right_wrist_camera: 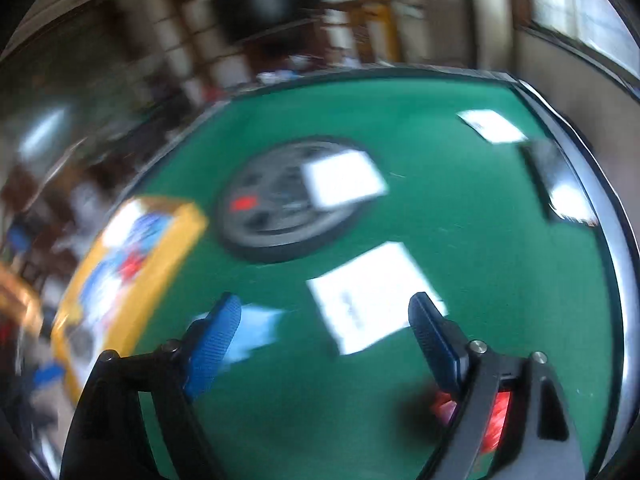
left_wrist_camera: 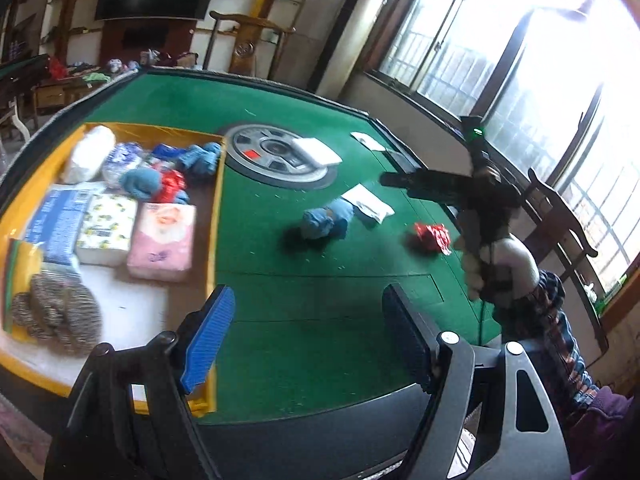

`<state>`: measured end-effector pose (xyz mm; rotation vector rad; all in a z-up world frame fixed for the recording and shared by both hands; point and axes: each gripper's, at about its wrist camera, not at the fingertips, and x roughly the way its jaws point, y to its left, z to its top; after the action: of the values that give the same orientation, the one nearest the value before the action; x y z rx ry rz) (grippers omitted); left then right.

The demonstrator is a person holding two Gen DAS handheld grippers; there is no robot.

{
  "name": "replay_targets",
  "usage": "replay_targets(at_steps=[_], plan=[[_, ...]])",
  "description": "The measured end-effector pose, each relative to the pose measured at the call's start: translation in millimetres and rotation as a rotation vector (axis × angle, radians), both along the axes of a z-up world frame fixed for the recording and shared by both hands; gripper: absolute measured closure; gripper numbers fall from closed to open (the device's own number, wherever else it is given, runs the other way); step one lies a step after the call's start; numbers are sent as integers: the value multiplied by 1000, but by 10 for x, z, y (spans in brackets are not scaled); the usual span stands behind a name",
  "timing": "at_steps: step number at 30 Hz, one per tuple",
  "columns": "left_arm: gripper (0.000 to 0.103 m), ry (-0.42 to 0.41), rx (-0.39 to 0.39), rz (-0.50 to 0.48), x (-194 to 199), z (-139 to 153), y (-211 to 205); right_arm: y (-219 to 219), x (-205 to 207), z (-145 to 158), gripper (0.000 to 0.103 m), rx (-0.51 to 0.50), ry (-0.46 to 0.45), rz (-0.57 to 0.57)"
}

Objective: Organize soft objects
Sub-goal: 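Reach the left tool to the blue towel on the table and grasp it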

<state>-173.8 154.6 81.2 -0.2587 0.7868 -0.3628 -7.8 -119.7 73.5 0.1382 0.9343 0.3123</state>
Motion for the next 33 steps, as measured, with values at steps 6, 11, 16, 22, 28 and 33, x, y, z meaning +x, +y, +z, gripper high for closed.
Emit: replay_targets(at_steps=[6, 11, 16, 22, 28, 33], plan=[[27, -1, 91, -44, -6, 42, -293, -165, 483, -411, 19, 27, 134, -183], [27, 24, 235, -67, 312, 22, -563, 131, 518, -433, 15, -102, 88, -83], [27, 49, 395, -133, 834, -195, -962, 488, 225, -421, 35, -269, 65, 60], [27, 35, 579, -217, 1268, -521, -1334, 297, 153, -345, 55, -154, 62, 47], [27, 22, 559, -261, 1454, -633, -1514, 150, 211, -387, 77, -87, 88, 11], [72, 60, 463, -272, 1435, -565, -1432, -9, 276, -376, 43, 44, 82, -24]])
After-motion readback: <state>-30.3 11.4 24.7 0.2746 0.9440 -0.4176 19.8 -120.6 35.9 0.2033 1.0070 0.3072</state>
